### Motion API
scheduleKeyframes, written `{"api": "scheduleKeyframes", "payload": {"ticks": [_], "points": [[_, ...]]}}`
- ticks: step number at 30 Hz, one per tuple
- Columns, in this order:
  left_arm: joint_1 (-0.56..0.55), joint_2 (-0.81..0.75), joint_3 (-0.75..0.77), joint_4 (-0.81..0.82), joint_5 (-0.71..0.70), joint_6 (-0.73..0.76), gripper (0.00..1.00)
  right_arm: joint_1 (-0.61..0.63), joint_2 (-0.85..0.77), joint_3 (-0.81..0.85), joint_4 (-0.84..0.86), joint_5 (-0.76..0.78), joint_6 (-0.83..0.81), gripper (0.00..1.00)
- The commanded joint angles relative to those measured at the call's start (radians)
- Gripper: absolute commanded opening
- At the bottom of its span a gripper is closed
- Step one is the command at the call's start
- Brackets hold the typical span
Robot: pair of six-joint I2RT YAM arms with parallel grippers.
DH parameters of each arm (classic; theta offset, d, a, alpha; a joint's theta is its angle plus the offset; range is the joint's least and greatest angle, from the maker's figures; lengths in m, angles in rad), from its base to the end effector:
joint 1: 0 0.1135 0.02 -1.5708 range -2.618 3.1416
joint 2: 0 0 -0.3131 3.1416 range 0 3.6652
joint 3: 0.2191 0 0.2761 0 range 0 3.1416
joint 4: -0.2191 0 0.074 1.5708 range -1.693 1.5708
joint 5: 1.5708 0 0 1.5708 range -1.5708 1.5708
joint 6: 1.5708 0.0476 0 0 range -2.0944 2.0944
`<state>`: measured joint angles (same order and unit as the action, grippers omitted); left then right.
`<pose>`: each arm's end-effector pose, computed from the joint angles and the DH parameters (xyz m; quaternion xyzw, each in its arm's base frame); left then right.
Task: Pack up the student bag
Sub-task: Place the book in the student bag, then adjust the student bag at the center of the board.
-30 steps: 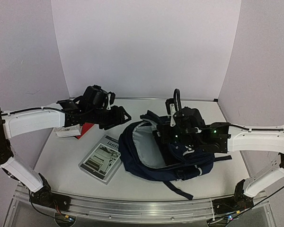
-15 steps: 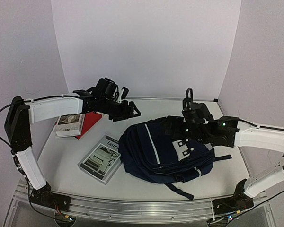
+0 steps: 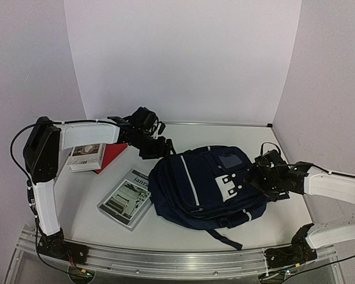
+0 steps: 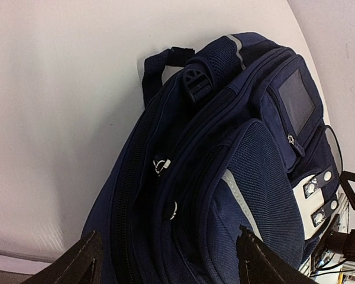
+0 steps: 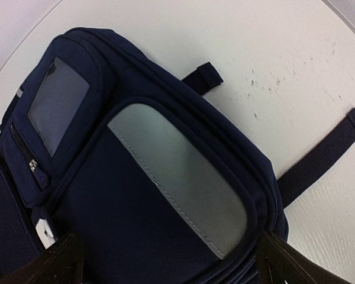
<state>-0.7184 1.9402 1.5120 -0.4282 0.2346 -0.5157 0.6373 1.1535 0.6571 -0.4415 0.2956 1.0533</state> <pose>0.3556 -0.3255 0.2573 0.1349 0.9215 -0.2904 0.2198 0.1926 0.1253 0.2278 0.2390 0.9103 0.1374 0.3089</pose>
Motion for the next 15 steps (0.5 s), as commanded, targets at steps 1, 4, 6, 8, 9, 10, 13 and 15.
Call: {"api": "scheduleKeyframes", "payload": {"ticks": [1,4,6,8,9,10,13,15], "points": [[-0.001,-0.003,-0.033,0.065,0.034,-0.012,0.74,0.0,0.043,0.014,0.032,-0.012,0.039,0.98],[-0.004,-0.027,-0.137,0.165,0.141,-0.047,0.67,0.001,0.105,0.028,0.14,-0.079,-0.021,0.92],[-0.019,-0.043,-0.195,0.236,0.21,-0.068,0.62,0.002,0.158,0.045,0.211,-0.125,-0.059,0.87],[-0.054,-0.059,-0.24,0.281,0.236,-0.076,0.59,0.001,0.21,0.062,0.278,-0.151,-0.092,0.83],[-0.076,-0.064,-0.248,0.29,0.24,-0.072,0.58,0.002,0.238,0.073,0.31,-0.152,-0.11,0.81],[-0.102,-0.067,-0.253,0.29,0.24,-0.065,0.57,0.001,0.259,0.083,0.348,-0.146,-0.126,0.8],[-0.168,-0.073,-0.259,0.293,0.243,-0.058,0.56,0.001,0.326,0.137,0.437,-0.103,-0.195,0.78],[-0.203,-0.075,-0.265,0.311,0.262,-0.073,0.55,0.0,0.379,0.193,0.498,-0.065,-0.255,0.77]]}}
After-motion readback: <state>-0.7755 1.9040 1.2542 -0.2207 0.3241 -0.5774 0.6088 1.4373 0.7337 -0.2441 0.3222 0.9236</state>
